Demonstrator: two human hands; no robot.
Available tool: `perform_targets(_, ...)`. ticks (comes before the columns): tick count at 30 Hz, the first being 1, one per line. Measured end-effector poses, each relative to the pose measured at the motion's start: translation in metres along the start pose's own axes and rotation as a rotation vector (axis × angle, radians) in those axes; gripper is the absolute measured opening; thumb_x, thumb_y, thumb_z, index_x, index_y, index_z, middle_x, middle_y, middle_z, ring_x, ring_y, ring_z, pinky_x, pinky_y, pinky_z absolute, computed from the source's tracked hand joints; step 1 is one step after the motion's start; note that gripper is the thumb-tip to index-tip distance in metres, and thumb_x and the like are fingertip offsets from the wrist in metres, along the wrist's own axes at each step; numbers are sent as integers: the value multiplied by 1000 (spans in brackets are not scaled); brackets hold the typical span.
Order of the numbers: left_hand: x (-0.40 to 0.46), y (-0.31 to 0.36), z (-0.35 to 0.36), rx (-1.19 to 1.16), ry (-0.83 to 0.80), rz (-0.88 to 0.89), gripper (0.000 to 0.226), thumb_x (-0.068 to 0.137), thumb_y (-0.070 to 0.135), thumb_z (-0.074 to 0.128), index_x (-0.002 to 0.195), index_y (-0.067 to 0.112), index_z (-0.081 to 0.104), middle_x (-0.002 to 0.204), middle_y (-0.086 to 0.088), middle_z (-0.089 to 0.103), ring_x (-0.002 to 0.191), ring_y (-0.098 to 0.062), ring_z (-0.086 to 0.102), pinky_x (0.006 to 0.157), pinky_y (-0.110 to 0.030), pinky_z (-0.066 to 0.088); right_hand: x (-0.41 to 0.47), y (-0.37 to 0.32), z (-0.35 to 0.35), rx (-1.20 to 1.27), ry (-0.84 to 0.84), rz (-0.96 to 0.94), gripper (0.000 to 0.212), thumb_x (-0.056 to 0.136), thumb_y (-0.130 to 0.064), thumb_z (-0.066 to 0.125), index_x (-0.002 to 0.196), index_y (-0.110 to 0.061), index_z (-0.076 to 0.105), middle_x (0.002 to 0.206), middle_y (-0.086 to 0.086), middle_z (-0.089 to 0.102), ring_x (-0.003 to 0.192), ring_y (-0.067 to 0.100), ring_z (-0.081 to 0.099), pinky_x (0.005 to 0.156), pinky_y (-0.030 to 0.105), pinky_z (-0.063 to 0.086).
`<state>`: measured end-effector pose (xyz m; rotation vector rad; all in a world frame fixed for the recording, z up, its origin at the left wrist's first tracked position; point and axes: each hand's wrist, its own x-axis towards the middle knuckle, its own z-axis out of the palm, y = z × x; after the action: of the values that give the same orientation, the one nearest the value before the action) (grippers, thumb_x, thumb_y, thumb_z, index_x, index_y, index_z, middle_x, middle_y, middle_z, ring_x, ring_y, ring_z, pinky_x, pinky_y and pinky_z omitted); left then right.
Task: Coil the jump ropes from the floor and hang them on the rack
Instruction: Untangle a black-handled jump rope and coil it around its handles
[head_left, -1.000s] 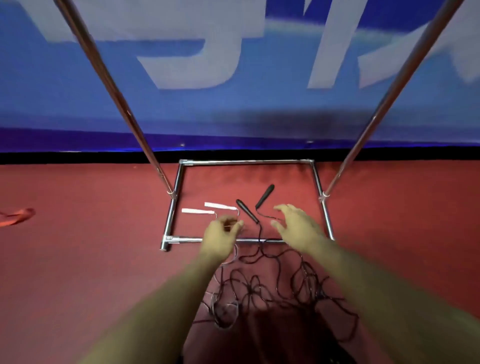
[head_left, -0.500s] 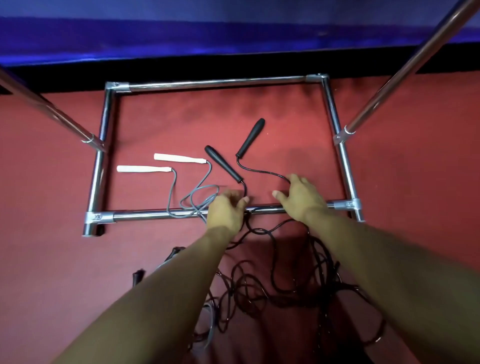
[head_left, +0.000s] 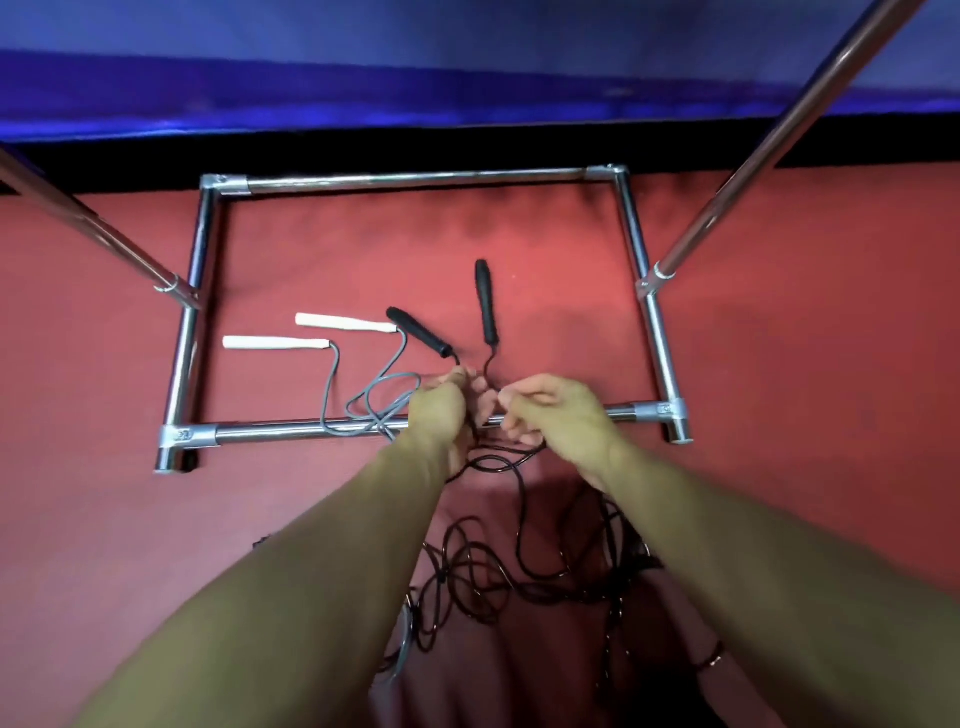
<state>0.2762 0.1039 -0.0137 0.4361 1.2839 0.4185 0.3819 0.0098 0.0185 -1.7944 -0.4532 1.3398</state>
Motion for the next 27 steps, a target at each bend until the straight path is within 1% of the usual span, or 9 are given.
perform_targets(3, -46, 20, 13, -98, -126, -182, 43, 108, 40, 45, 94, 6, 66, 75, -5, 74, 49, -13, 68, 40, -25, 53, -50, -27, 4, 93, -173, 73, 6, 96, -6, 68, 102, -5, 68, 82, 5, 74, 69, 14, 67, 69, 23, 56)
perform_targets(7, -115, 45, 21, -12, -119, -122, 21, 107, 9, 45, 91, 7, 59, 61, 0, 71, 38, -4, 58, 32, -14, 39, -119, -61, -2, 21, -285, 108, 8, 93, -13, 73, 101, -10, 73, 97, 8, 73, 91, 18, 68, 84, 25, 52)
perform_targets(9, -152, 57, 17, 246, -152, -56, 18, 104, 4, 47, 94, 5, 62, 69, 1, 74, 36, -1, 47, 31, -13, 29, -148, -81, -12, -85, -231, 97, 21, 97, -32, 68, 99, -13, 76, 92, 4, 73, 81, 12, 68, 80, 23, 52)
perform_targets(11, -197, 74, 12, 533, -234, 26, 13, 102, 5, 52, 101, 4, 66, 82, -2, 76, 36, -3, 35, 31, -15, 23, -175, -104, -26, -119, -2, 9, 42, 102, -45, 56, 96, -8, 76, 85, 3, 71, 72, 13, 64, 71, 21, 51)
perform_targets(13, -248, 95, 8, 748, -338, 116, 12, 99, 4, 55, 97, 6, 67, 87, -6, 77, 37, -6, 27, 33, -16, 20, -205, -128, -39, -76, 196, -147, 44, 105, -48, 47, 99, -13, 74, 94, -3, 72, 86, 14, 66, 83, 25, 50)
perform_targets(16, -324, 121, 10, 955, -467, 264, 24, 99, 7, 56, 78, 13, 68, 58, 5, 65, 41, -10, 27, 42, -21, 20, -252, -167, -41, -169, 131, -270, 44, 106, -54, 39, 115, -26, 72, 120, -12, 69, 118, 5, 59, 105, 27, 37)
perform_targets(19, -395, 140, 16, 950, -502, 415, 43, 98, 7, 54, 59, 19, 67, 48, 9, 43, 48, -12, 26, 49, -26, 20, -304, -203, -29, -276, 10, -296, 66, 94, -78, 36, 110, -29, 77, 114, -5, 76, 117, 12, 65, 106, 30, 41)
perform_targets(22, -462, 162, 17, 921, -413, 651, 39, 97, 13, 60, 59, 18, 64, 46, 11, 40, 46, -10, 28, 48, -26, 22, -360, -233, -25, -225, -47, -362, 75, 90, -76, 42, 101, -12, 78, 94, 7, 79, 94, 19, 74, 90, 27, 51)
perform_targets(27, -556, 200, 8, 918, -268, 964, 36, 100, 30, 60, 70, 15, 74, 44, 12, 39, 49, -10, 29, 48, -26, 25, -446, -259, -26, -142, -255, -382, 39, 93, -51, 64, 80, -16, 70, 73, 7, 68, 62, 18, 57, 58, 28, 42)
